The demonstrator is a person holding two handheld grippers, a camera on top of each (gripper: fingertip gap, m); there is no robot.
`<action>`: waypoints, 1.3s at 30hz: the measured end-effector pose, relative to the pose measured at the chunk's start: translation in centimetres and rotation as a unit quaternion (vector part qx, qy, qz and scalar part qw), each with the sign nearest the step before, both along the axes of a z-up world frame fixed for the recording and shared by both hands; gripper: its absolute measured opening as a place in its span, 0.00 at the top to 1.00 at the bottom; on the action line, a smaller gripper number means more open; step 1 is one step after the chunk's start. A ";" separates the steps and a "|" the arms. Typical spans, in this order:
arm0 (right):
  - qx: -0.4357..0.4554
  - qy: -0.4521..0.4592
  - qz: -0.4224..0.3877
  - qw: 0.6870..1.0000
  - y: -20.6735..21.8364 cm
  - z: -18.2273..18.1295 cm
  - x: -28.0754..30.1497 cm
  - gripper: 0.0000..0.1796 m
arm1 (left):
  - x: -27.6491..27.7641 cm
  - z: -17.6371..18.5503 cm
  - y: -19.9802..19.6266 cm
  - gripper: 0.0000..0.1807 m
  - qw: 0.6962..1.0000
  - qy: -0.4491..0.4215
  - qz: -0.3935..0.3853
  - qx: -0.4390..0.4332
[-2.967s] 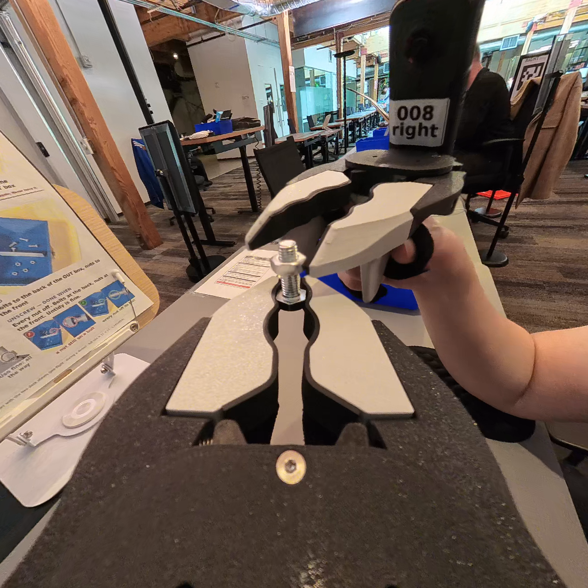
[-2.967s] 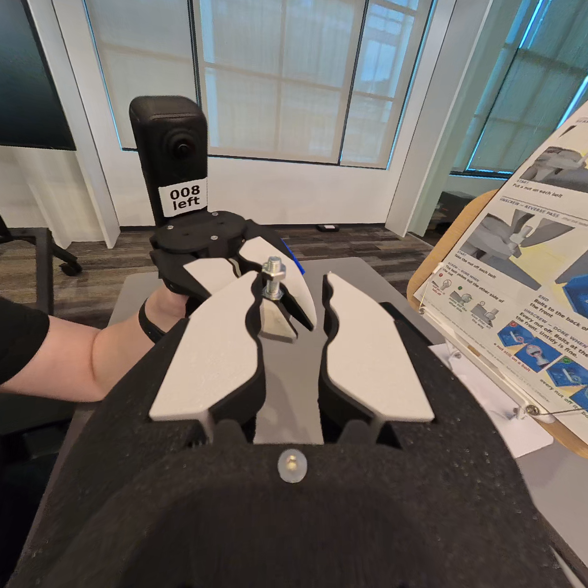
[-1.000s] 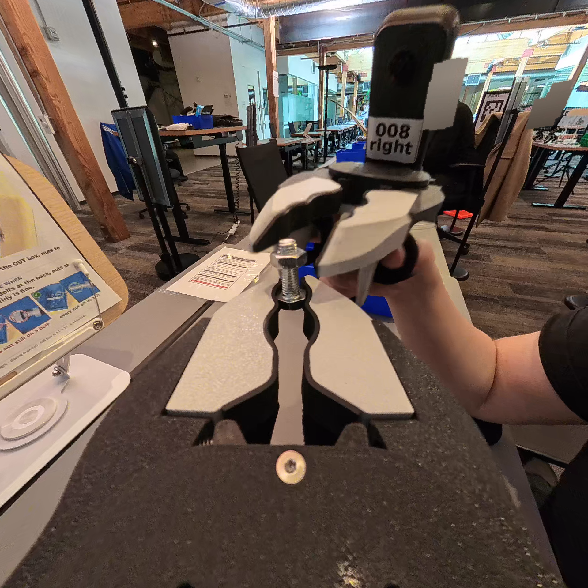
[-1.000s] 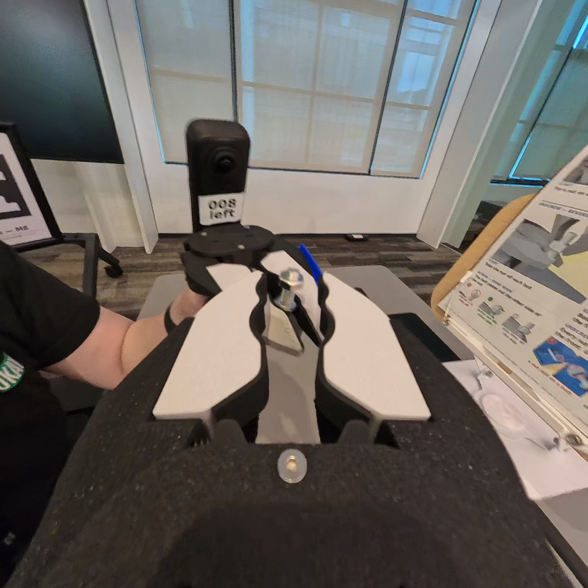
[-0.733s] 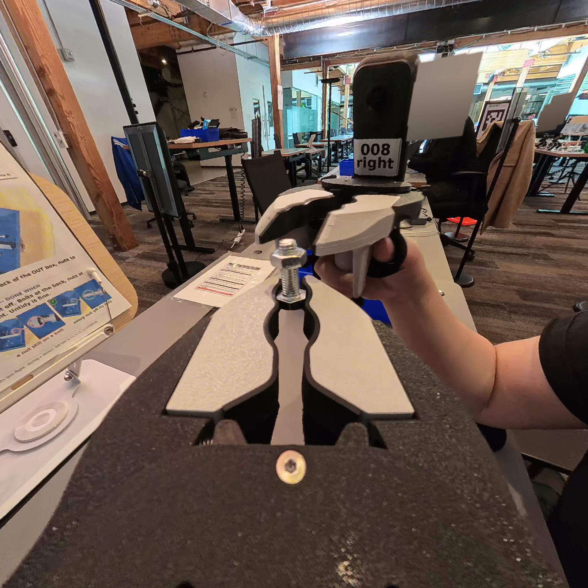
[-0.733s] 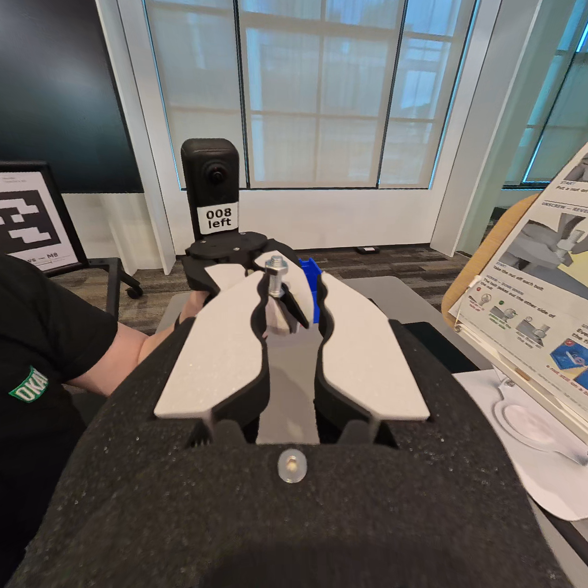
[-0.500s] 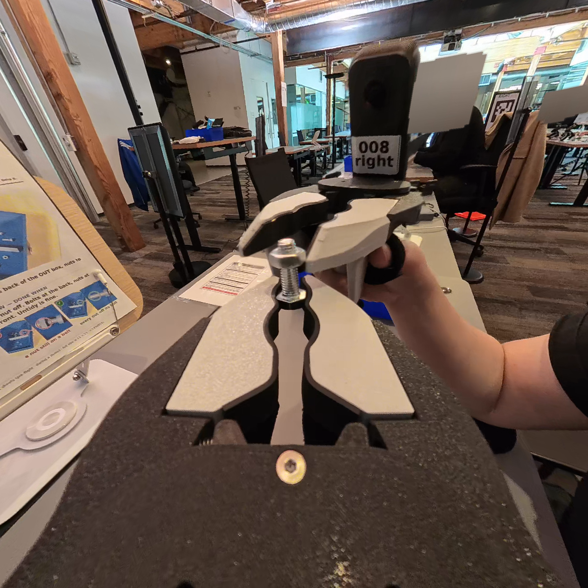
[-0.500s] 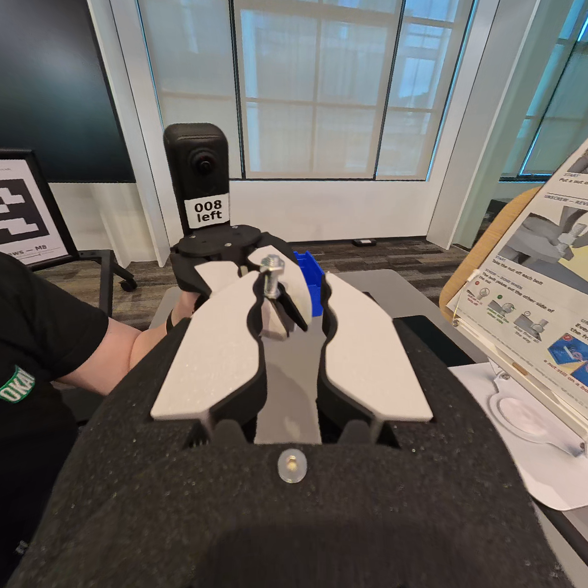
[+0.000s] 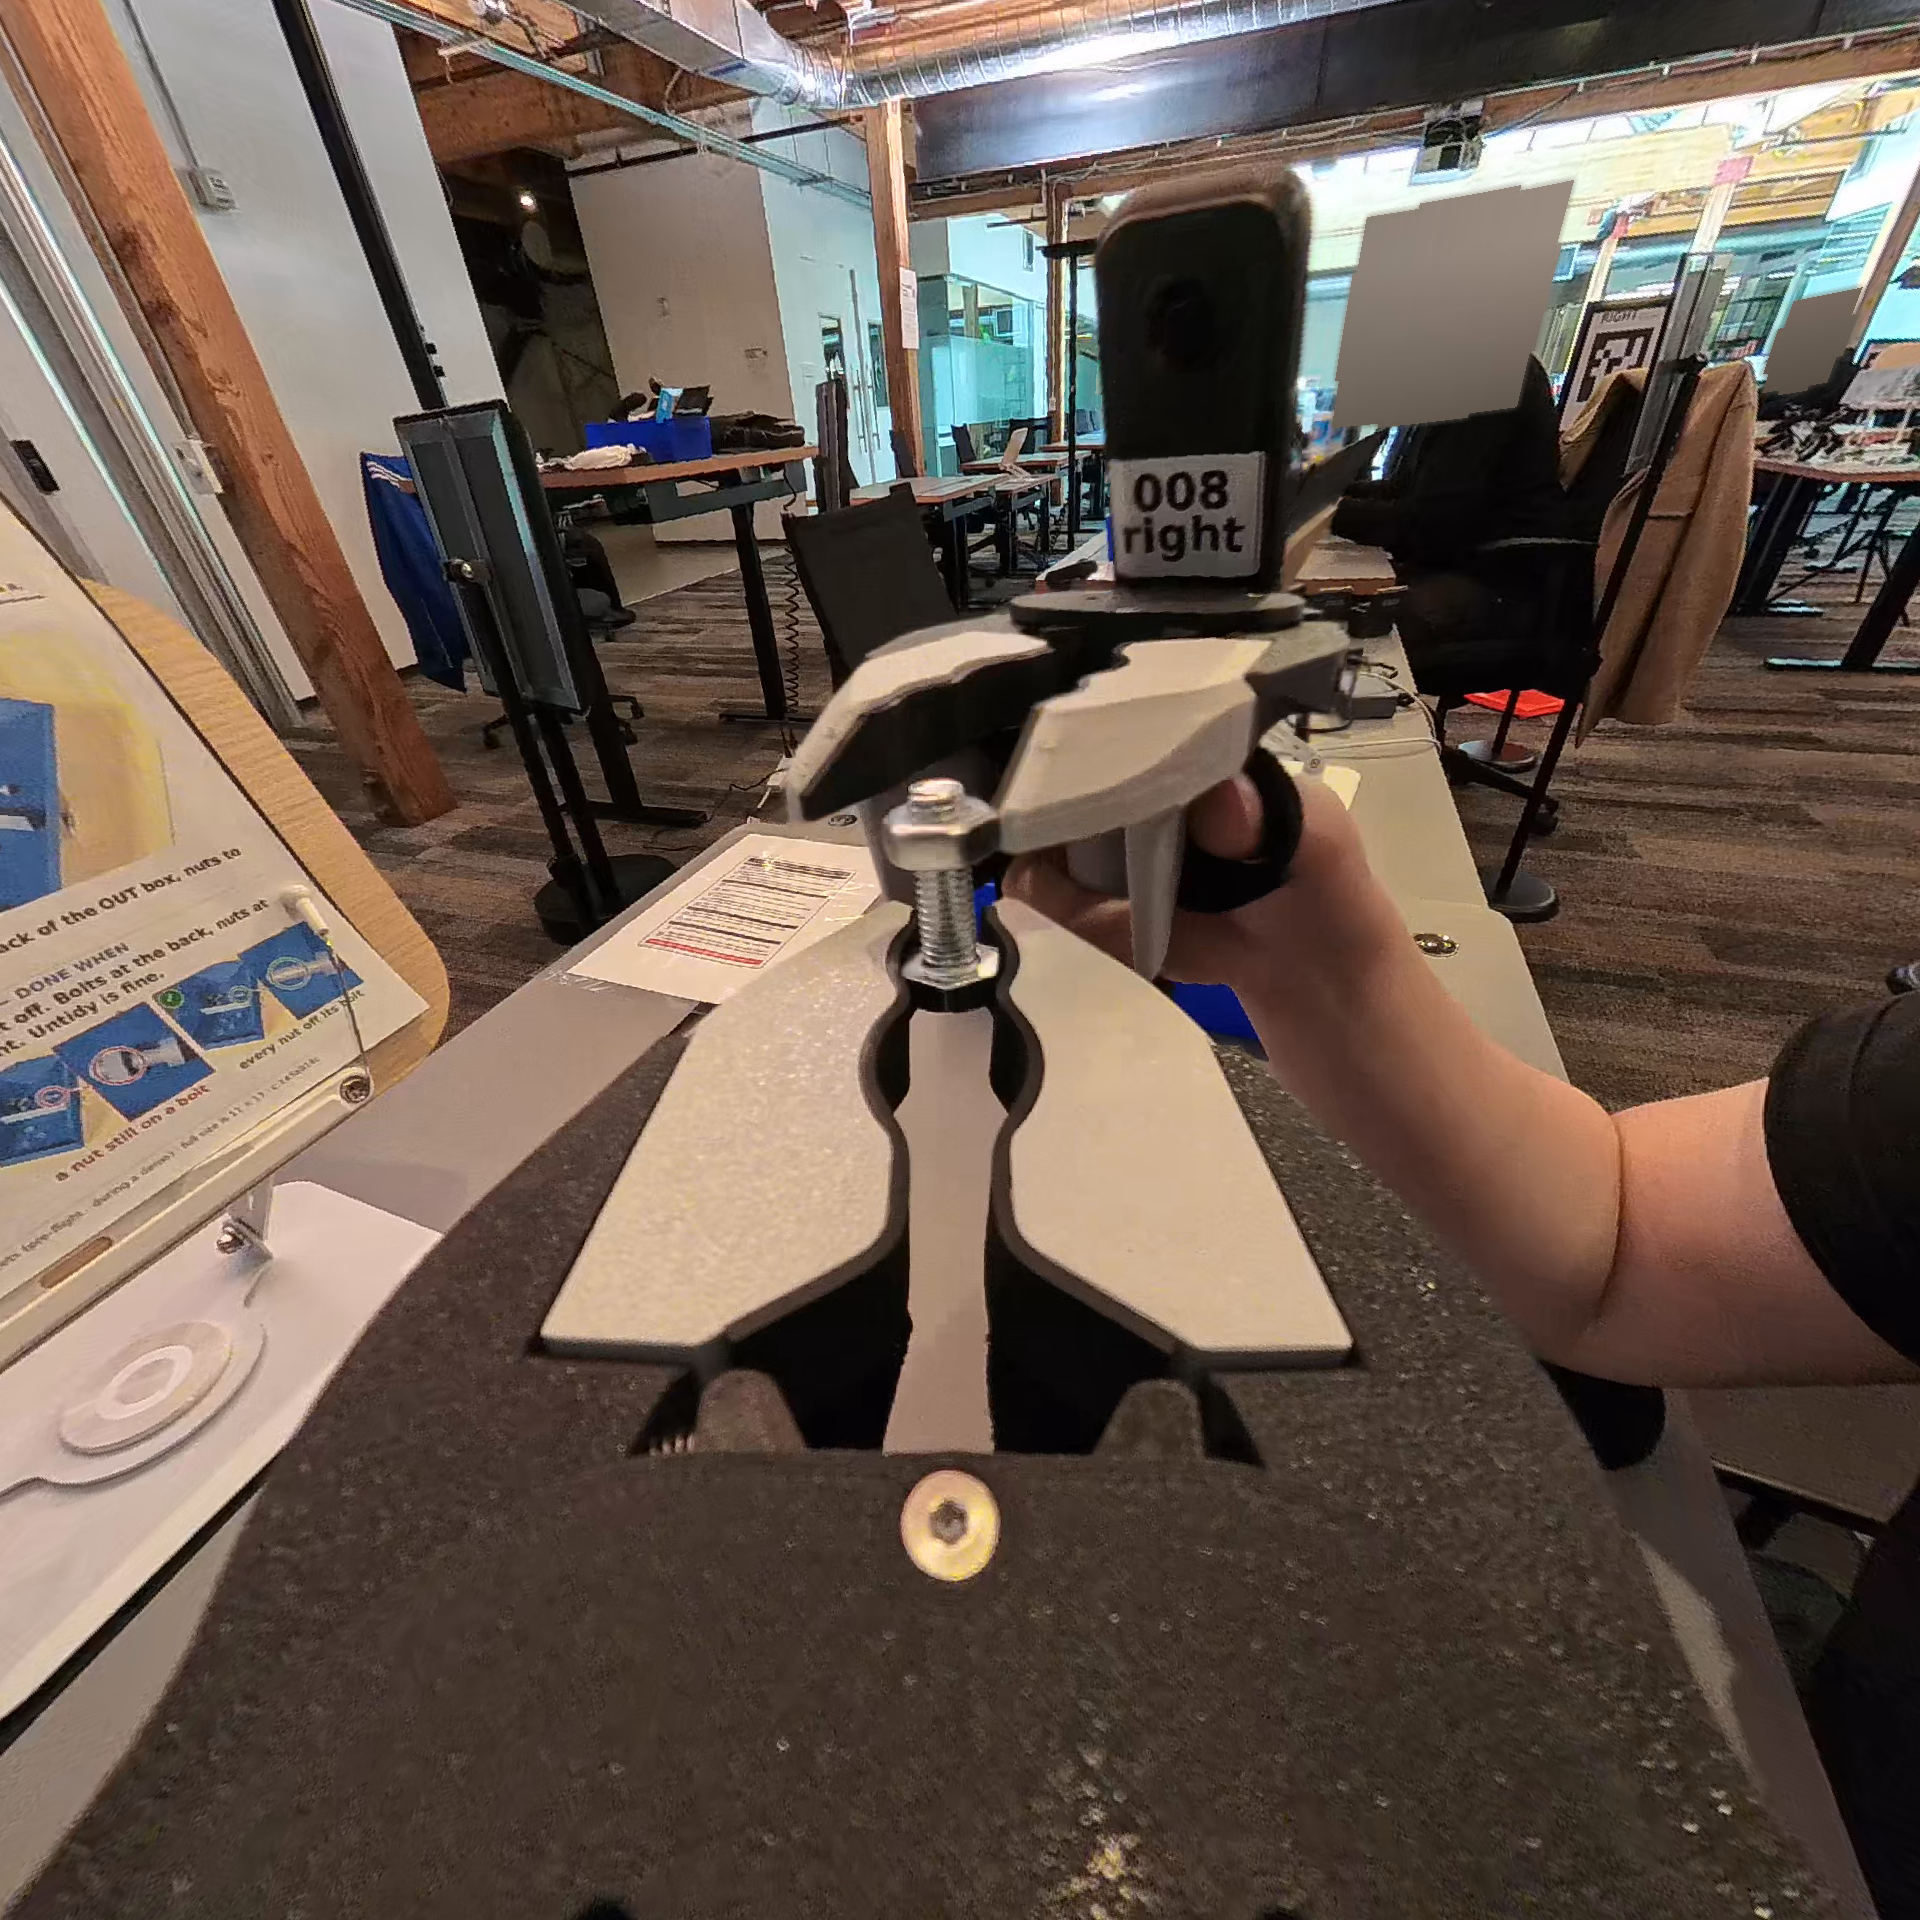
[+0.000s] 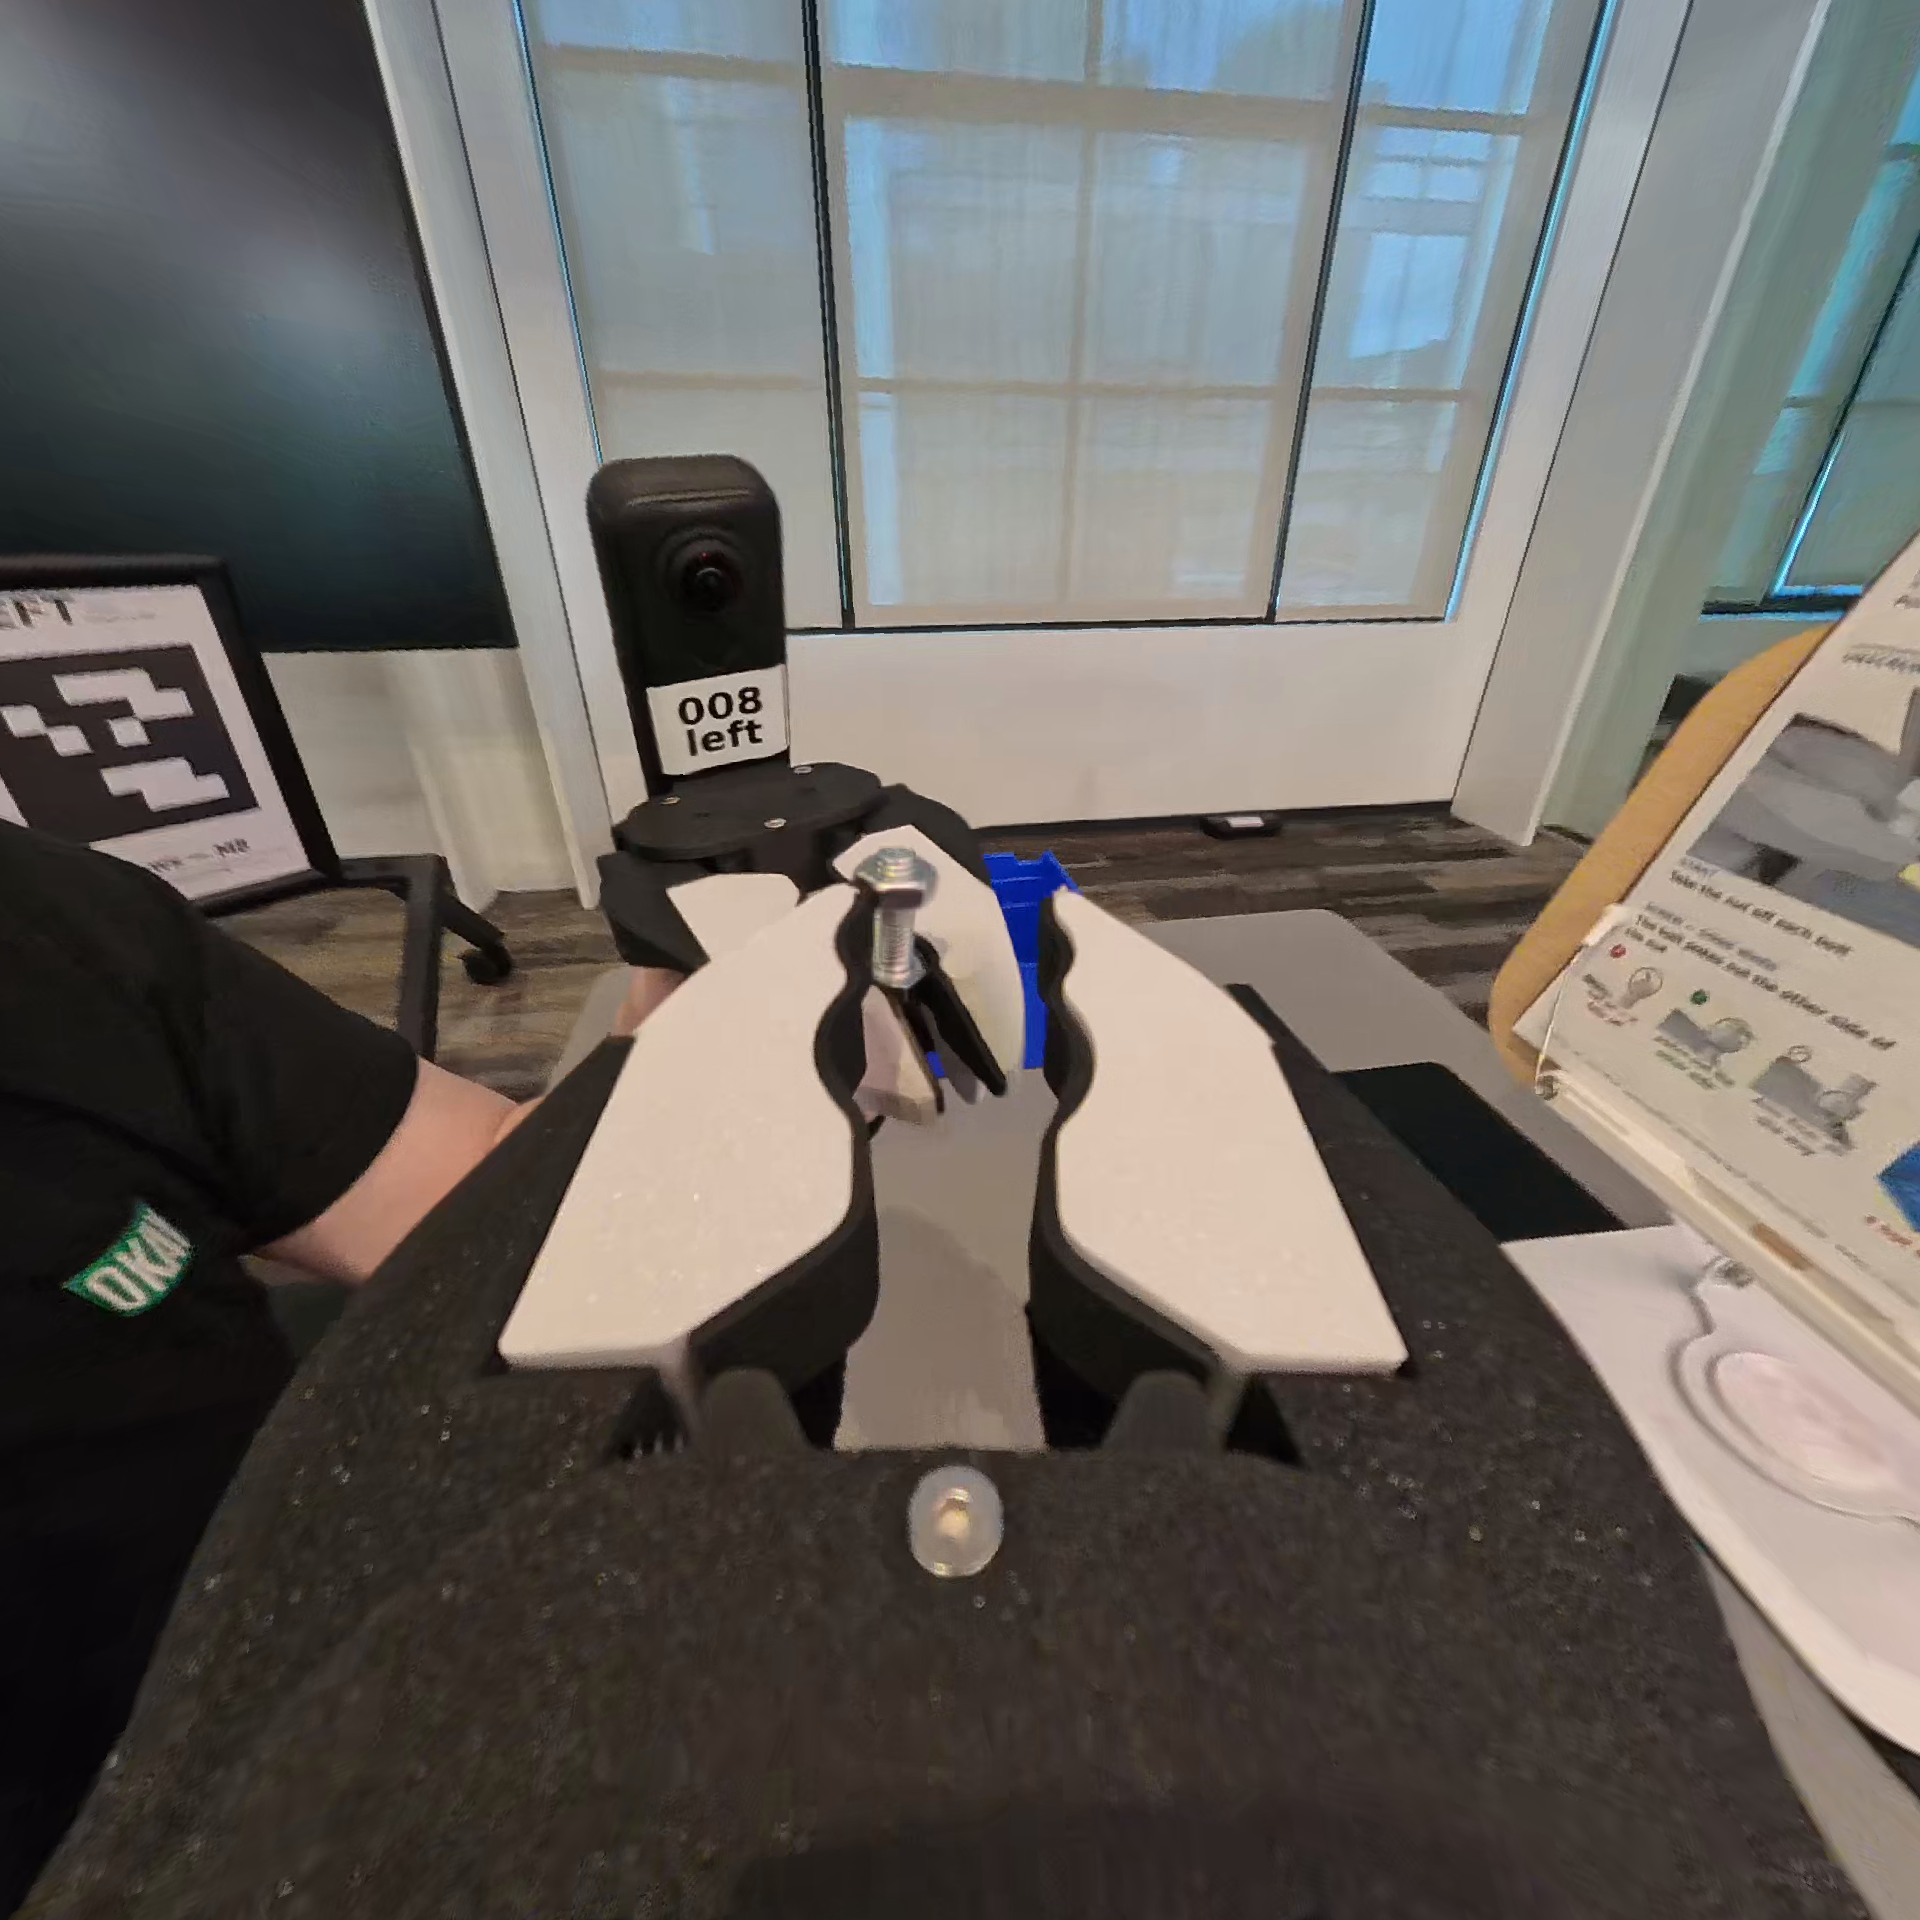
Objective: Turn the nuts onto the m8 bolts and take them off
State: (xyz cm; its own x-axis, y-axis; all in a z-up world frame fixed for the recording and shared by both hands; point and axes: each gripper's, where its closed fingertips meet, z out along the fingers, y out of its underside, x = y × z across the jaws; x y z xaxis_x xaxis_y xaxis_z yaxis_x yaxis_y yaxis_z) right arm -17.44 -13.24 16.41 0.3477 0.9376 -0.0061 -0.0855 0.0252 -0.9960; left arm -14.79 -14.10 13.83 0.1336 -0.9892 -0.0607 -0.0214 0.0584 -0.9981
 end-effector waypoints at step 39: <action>-0.050 0.035 0.020 0.998 0.0 0.4 0.2 0.87 | 0.0 0.1 -0.1 0.94 1.000 -0.004 -0.011 -0.011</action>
State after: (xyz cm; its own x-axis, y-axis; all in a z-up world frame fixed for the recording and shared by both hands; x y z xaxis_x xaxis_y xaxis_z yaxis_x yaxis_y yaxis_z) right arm -17.28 -13.26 16.78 0.3053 0.9442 -0.1234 -0.1547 -0.0787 -0.9848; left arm -14.76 -14.25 13.88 0.1118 -0.9930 -0.0378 -0.0127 0.0366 -0.9992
